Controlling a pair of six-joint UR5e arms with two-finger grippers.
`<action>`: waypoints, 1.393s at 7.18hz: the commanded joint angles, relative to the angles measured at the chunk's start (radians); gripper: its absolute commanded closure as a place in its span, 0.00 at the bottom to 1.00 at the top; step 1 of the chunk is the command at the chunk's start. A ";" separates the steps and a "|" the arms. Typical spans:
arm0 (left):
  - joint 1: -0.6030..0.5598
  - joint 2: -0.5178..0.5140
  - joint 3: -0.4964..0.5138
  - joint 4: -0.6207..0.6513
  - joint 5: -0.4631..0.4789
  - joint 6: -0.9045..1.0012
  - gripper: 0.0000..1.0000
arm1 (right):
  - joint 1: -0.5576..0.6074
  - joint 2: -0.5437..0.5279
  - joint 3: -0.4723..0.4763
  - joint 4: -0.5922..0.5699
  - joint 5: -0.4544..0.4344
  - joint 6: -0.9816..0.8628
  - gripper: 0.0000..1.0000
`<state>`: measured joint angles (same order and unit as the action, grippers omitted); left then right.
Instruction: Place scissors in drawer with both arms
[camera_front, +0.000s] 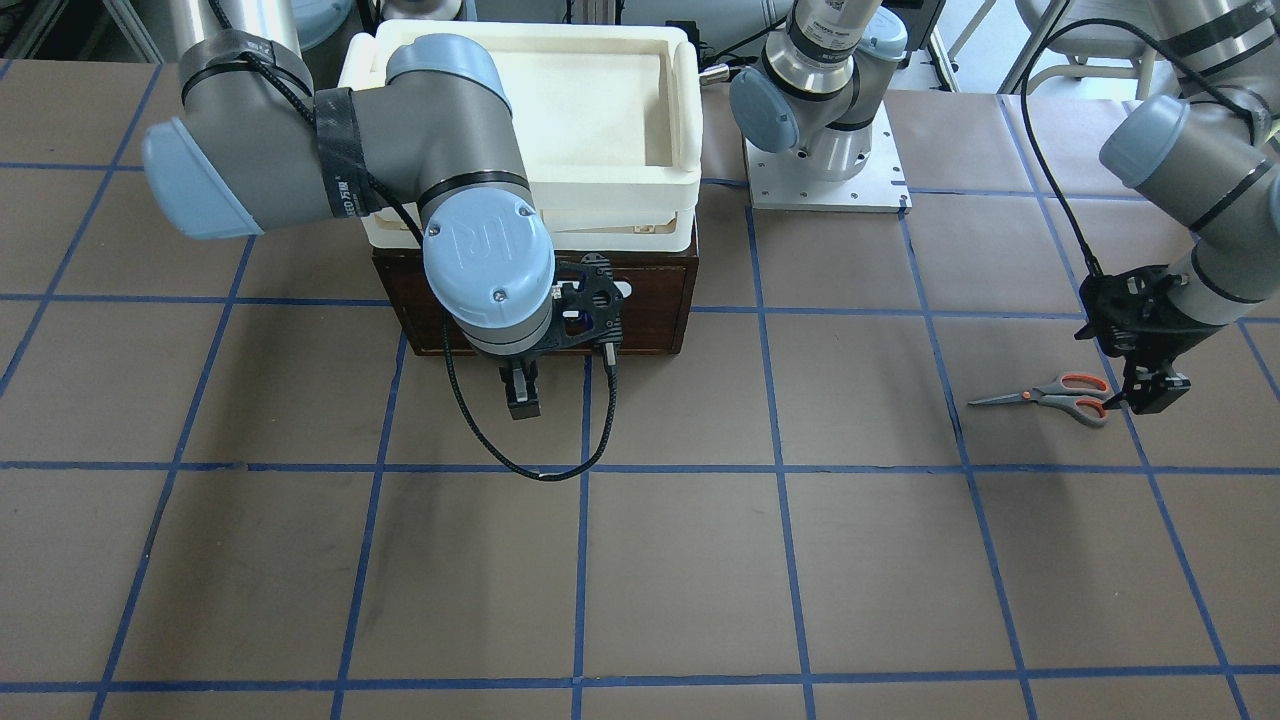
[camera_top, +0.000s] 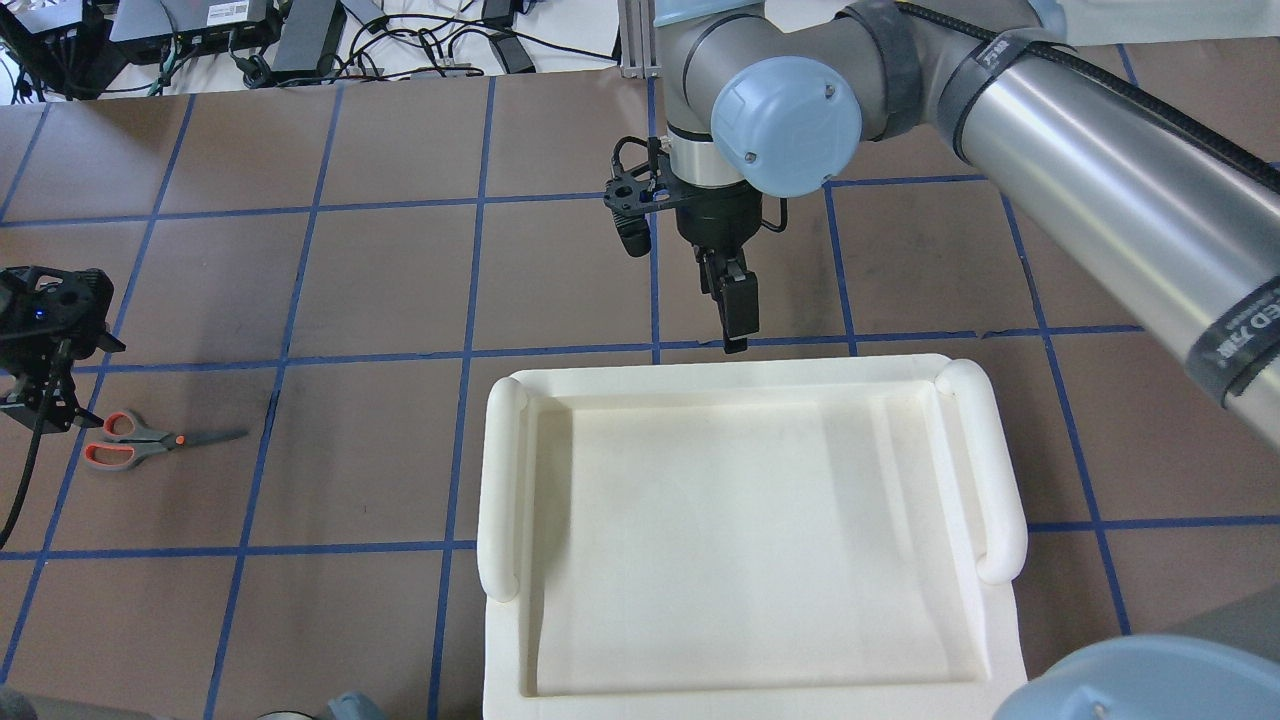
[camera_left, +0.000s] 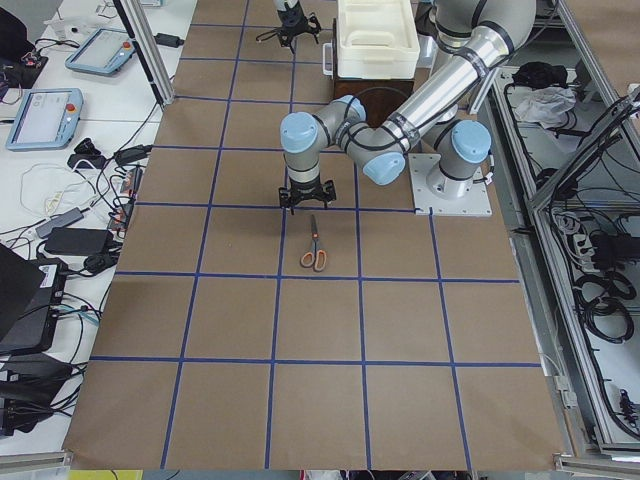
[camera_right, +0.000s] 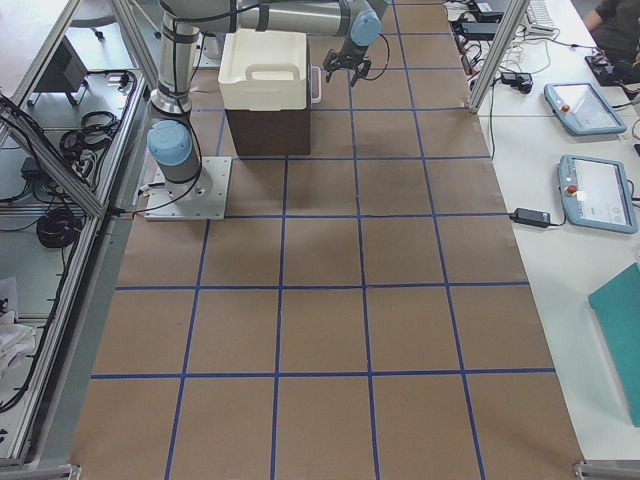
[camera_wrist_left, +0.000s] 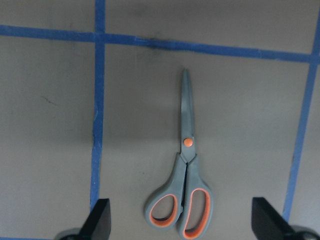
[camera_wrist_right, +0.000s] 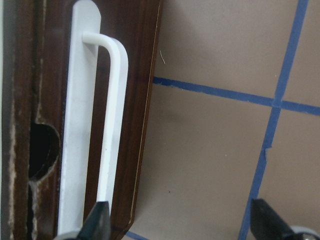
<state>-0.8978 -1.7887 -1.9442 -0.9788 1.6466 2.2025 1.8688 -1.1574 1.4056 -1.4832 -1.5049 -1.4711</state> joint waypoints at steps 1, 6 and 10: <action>0.042 -0.081 -0.074 0.167 0.002 0.125 0.00 | 0.009 -0.001 0.023 0.001 0.052 -0.002 0.00; 0.068 -0.090 -0.156 0.230 -0.014 0.149 0.00 | 0.001 -0.002 0.078 -0.026 0.104 0.126 0.00; 0.068 -0.115 -0.156 0.241 -0.053 0.155 0.00 | 0.001 -0.001 0.085 -0.014 0.100 0.141 0.00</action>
<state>-0.8300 -1.8992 -2.0997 -0.7435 1.5953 2.3564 1.8700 -1.1580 1.4881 -1.4988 -1.4029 -1.3415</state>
